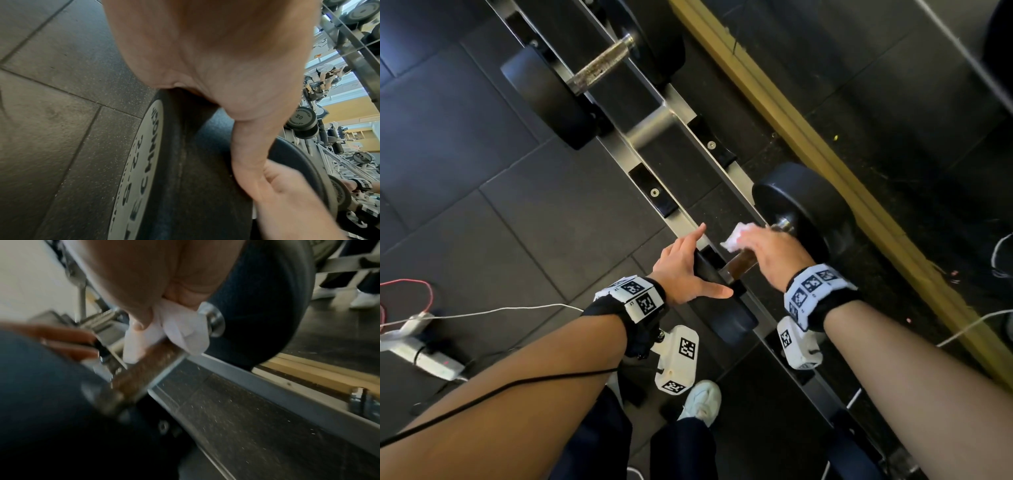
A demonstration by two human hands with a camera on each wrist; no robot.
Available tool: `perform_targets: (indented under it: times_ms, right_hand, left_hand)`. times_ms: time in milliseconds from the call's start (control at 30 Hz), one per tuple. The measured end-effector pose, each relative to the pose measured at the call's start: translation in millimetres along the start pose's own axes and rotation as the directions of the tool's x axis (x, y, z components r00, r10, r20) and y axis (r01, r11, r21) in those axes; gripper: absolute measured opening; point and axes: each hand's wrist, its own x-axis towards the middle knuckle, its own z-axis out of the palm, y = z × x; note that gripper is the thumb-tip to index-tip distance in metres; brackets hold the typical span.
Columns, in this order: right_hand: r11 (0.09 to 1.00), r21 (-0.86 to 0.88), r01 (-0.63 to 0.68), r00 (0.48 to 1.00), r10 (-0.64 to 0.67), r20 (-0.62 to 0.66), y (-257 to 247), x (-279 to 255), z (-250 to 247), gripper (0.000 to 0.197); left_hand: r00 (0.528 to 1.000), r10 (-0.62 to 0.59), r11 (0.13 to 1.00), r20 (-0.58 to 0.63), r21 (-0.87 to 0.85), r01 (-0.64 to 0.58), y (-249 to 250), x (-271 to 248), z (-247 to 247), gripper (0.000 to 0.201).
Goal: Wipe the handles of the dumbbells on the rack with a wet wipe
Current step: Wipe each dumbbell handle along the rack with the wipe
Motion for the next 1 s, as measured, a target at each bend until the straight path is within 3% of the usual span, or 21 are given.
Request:
perform_targets:
  times_ms: [33,100,167,233,333,400,467,533,600,700,767,800,900,1000]
  right_hand:
    - [1.000,-0.012,-0.008,0.999,0.009,0.051,-2.0,-4.4,5.4,0.044]
    - [0.999,0.044,-0.030,0.999,0.029,0.031,-4.9,-16.0,15.3,0.043]
    - [0.979,0.155,-0.130,0.991,0.123,0.056,-4.1,-27.5,24.9,0.025]
    - [0.896,0.371,-0.243,0.968,0.199,0.154,-6.6,-39.0,30.0,0.041]
    - [0.744,0.604,-0.286,0.955,0.274,0.115,-6.3,-55.5,33.0,0.024]
    - [0.641,0.708,-0.294,0.922,0.385,0.035,-2.5,-67.9,38.5,0.032]
    - [0.539,0.787,-0.300,0.840,0.540,-0.049,1.9,-76.2,46.8,0.032]
    - [0.415,0.836,-0.359,0.686,0.725,-0.065,4.1,-77.7,52.4,0.027]
    - [0.290,0.888,-0.357,0.562,0.826,-0.044,5.5,-73.4,53.9,0.028]
    - [0.218,0.900,-0.378,0.476,0.879,-0.014,4.1,-59.1,51.1,0.034]
    - [0.209,0.912,-0.353,0.479,0.878,-0.016,3.2,-50.3,50.3,0.035]
    - [0.225,0.917,-0.329,0.506,0.862,-0.030,1.7,-47.5,50.0,0.035]
    - [0.366,0.892,-0.265,0.652,0.750,-0.115,-4.8,-44.6,50.0,0.038]
    - [0.350,0.914,-0.206,0.728,0.679,-0.096,-8.8,-44.8,53.7,0.042]
  left_hand:
    - [1.000,-0.001,1.000,-0.003,0.003,0.001,0.1,0.4,0.2,0.121]
    - [1.000,-0.007,1.000,-0.009,0.014,0.007,0.5,0.5,1.0,0.122]
    - [1.000,-0.009,1.000,-0.017,0.028,0.010,1.1,0.7,1.1,0.122]
    - [1.000,-0.014,1.000,-0.018,0.027,0.015,1.6,0.2,0.9,0.123]
    - [1.000,-0.018,0.999,-0.018,0.026,0.018,2.5,-0.2,0.4,0.121]
    - [1.000,-0.018,0.999,-0.012,0.030,0.018,2.7,-0.1,0.1,0.120]
    - [1.000,-0.017,0.999,-0.004,0.031,0.017,2.8,-0.7,-0.4,0.119]
    - [1.000,-0.015,0.999,-0.006,0.032,0.015,3.0,-1.2,-0.8,0.119]
    - [1.000,-0.013,0.999,-0.008,0.039,0.014,3.2,-1.5,-1.0,0.118]
    - [1.000,-0.012,0.999,-0.005,0.046,0.012,3.0,-1.1,-0.7,0.117]
    - [1.000,-0.008,0.999,-0.003,0.047,0.008,2.6,-0.7,-0.5,0.116]
    - [1.000,-0.007,0.999,-0.003,0.047,0.007,2.3,-0.7,-0.4,0.115]
    - [1.000,-0.002,0.999,-0.007,0.048,0.003,1.0,0.3,0.0,0.114]
    - [1.000,-0.004,0.999,0.000,0.039,0.004,-0.7,2.1,-0.1,0.114]
